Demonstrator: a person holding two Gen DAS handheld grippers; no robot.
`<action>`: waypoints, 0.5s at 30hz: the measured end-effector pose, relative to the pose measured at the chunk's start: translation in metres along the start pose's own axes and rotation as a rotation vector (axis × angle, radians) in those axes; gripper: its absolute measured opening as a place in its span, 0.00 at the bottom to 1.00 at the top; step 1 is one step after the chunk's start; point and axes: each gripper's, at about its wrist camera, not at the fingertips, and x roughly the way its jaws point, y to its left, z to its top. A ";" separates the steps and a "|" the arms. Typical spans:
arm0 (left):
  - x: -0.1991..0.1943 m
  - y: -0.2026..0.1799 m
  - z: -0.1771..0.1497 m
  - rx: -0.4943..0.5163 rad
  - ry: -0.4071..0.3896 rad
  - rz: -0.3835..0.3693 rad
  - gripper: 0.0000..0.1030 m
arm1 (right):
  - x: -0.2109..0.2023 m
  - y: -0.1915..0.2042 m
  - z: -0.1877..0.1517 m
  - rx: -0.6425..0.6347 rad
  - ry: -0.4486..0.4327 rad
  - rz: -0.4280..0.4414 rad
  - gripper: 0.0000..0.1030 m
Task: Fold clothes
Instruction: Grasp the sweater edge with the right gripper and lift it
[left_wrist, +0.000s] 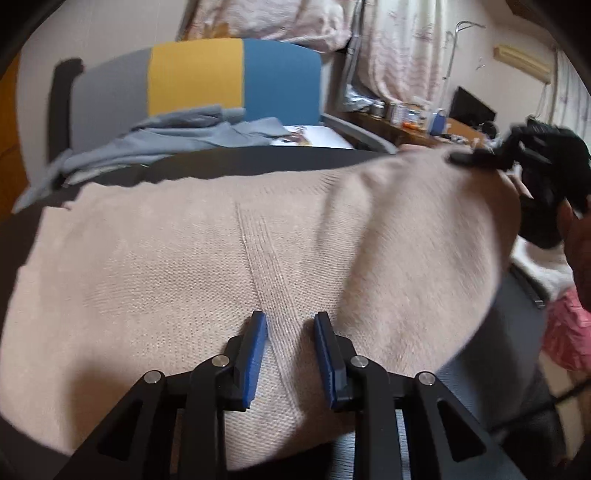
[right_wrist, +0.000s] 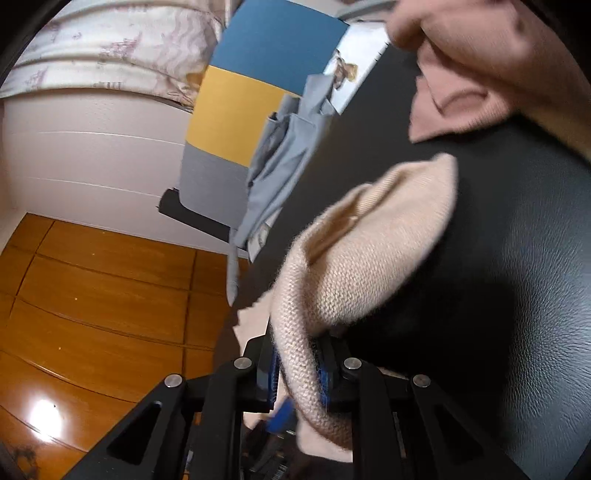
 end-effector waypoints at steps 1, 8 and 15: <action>-0.003 0.001 0.000 -0.017 0.000 -0.033 0.24 | -0.003 0.008 0.002 -0.011 -0.002 -0.006 0.16; -0.058 0.074 -0.014 -0.240 -0.136 0.096 0.24 | 0.004 0.087 -0.002 -0.130 0.033 -0.091 0.16; -0.088 0.170 -0.065 -0.462 -0.163 0.224 0.23 | 0.067 0.176 -0.052 -0.338 0.109 -0.103 0.16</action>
